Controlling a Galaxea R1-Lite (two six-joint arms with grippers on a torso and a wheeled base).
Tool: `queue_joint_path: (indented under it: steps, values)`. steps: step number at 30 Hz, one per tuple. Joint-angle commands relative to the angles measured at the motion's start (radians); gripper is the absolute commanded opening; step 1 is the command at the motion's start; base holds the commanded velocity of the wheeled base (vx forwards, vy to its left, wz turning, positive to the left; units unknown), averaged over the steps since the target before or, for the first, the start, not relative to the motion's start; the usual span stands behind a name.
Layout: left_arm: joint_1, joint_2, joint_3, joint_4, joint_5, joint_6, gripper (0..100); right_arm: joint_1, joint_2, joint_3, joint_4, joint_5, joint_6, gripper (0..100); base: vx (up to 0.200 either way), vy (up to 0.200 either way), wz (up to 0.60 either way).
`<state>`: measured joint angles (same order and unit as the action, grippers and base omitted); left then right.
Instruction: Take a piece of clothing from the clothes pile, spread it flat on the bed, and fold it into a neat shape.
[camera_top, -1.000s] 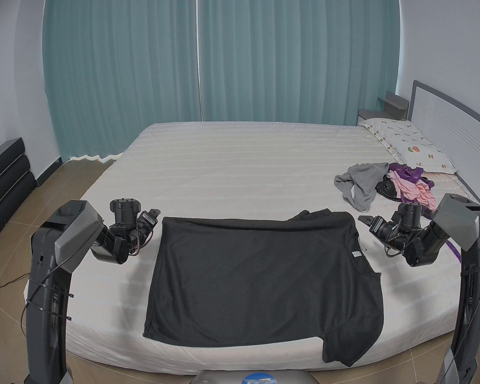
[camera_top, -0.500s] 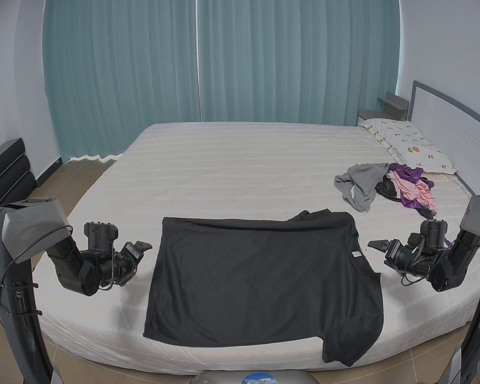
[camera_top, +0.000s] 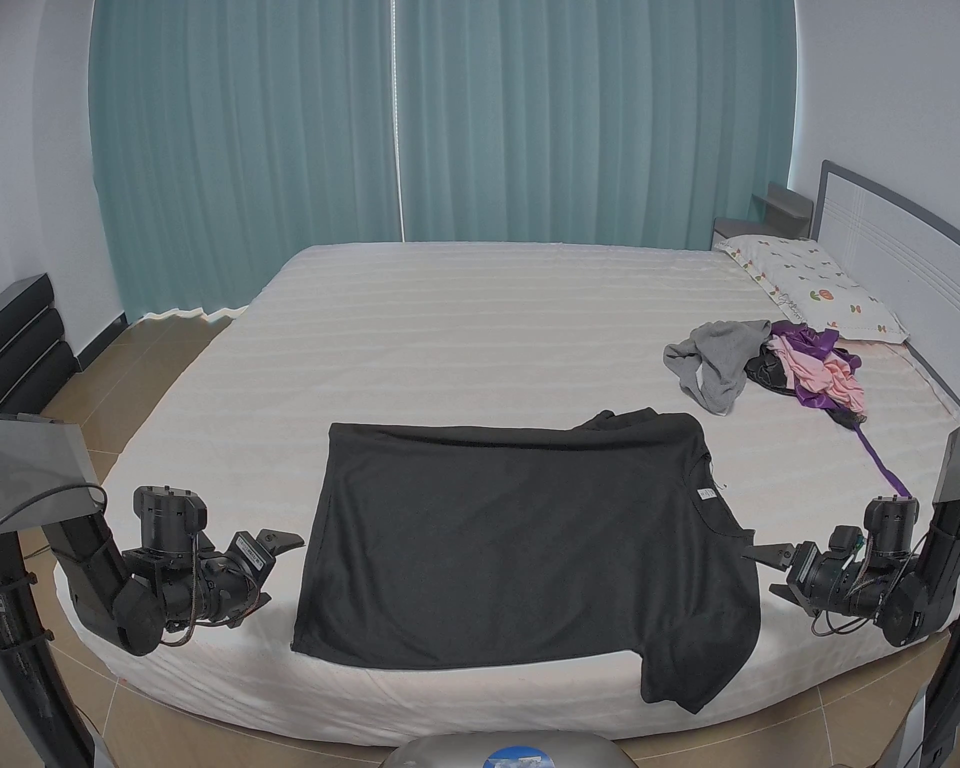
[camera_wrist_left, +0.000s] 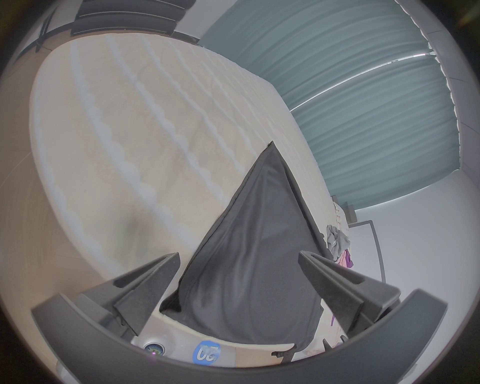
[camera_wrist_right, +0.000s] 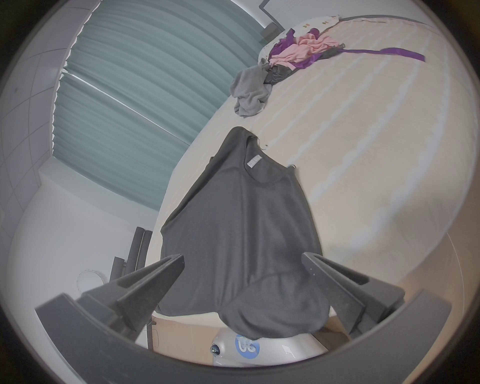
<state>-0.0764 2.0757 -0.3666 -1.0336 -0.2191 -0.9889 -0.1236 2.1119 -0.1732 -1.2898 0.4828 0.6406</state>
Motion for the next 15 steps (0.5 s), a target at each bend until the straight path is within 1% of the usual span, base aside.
queue_joint_path:
  steps: [1,8,15]
  values:
    - [0.000,-0.019,0.015,-0.002,-0.002,-0.002,100,-0.002,0.016,0.012,-0.002,0.000,0.001,100,0.000,0.000,0.00]
    - [-0.006,-0.025,0.015,-0.002,-0.008,-0.031,100,0.004,0.017,0.034,-0.019,0.000,-0.003,100,0.000,0.000,0.00]
    - [-0.008,-0.025,0.017,0.000,-0.009,-0.033,100,0.015,0.034,0.050,-0.068,-0.001,-0.003,100,0.000,-0.200,0.00]
